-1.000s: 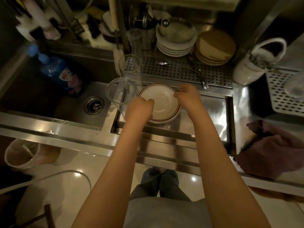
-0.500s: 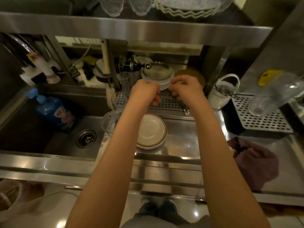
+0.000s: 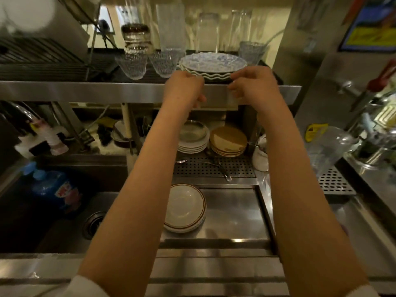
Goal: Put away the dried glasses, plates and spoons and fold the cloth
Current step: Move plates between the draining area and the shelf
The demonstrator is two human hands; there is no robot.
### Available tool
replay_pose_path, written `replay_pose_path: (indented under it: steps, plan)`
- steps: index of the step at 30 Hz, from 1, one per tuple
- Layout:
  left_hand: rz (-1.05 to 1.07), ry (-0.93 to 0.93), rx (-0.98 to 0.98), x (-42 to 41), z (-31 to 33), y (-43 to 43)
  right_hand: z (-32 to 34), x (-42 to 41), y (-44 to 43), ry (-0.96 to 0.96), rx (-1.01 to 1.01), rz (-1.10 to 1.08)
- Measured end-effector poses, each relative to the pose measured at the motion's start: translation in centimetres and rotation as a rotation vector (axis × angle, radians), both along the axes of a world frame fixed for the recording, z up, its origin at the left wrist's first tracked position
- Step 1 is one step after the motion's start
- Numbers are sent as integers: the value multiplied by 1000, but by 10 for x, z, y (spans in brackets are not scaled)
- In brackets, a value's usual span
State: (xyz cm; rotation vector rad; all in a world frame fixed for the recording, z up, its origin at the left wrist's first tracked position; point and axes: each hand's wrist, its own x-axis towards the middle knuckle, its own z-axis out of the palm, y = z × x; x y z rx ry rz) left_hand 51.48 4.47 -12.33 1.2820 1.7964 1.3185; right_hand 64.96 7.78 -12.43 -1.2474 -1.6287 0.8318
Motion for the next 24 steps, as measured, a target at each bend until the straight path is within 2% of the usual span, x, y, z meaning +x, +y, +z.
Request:
replay_pose_path:
  steps: [8, 13, 24]
  plan:
    - [75, 136, 97, -9, 15, 26, 25, 5, 25, -49, 69, -45]
    - [125, 229, 173, -10, 11, 42, 24, 4, 46, -71, 34, -112]
    - [262, 409, 142, -11, 4, 74, 17, -3, 88, -135, -13, -191]
